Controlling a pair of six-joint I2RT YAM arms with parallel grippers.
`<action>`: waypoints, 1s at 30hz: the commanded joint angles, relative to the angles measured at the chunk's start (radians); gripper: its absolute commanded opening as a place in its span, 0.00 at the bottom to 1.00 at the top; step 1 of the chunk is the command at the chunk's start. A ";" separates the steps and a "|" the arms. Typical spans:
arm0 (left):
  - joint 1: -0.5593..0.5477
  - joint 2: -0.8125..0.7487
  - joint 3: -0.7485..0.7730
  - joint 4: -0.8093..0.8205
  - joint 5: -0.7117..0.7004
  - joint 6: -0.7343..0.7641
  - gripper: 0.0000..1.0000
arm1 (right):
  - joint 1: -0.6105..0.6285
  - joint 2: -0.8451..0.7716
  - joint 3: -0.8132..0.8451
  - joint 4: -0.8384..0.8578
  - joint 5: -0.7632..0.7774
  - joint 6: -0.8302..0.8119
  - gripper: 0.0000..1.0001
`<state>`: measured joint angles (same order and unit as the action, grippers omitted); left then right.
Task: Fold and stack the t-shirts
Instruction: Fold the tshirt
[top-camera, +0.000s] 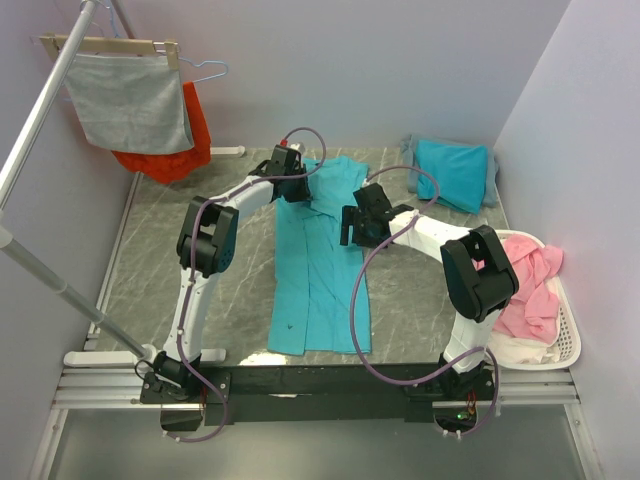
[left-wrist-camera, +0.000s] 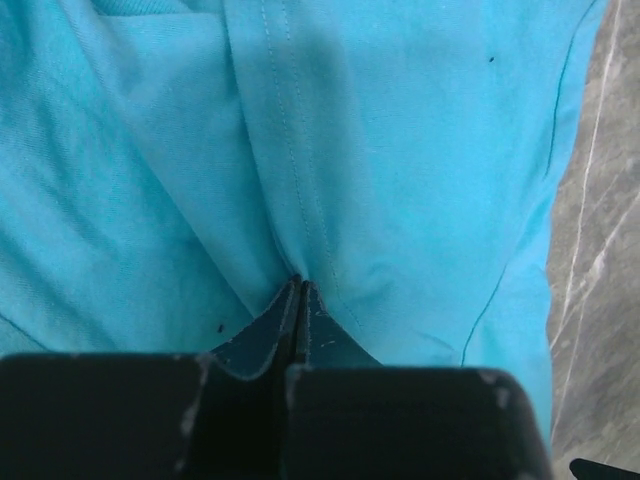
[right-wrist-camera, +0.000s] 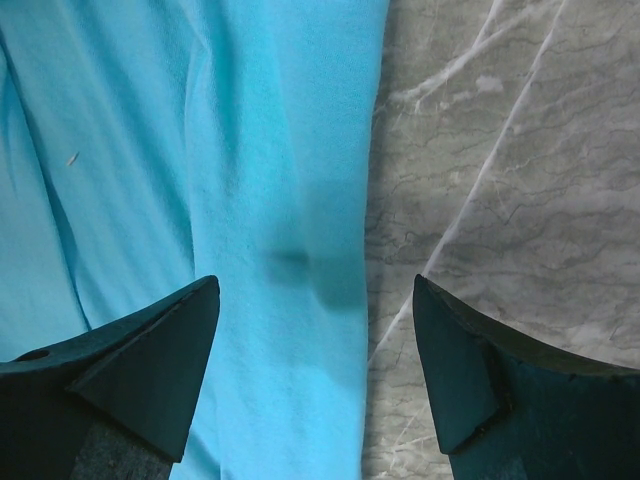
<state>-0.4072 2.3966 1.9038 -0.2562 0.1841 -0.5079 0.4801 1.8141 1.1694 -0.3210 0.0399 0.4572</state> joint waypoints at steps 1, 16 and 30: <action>-0.008 -0.125 0.006 -0.002 0.038 0.006 0.01 | 0.008 -0.019 -0.019 0.028 0.002 0.017 0.84; -0.008 -0.295 -0.199 0.014 0.029 -0.032 0.01 | 0.008 -0.042 -0.050 0.031 0.006 0.024 0.84; 0.030 -0.229 -0.154 -0.057 -0.068 -0.006 0.99 | 0.008 -0.062 -0.056 0.013 0.038 0.020 0.84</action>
<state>-0.4038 2.1647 1.6886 -0.3210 0.1375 -0.5346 0.4805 1.8141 1.1187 -0.3153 0.0513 0.4747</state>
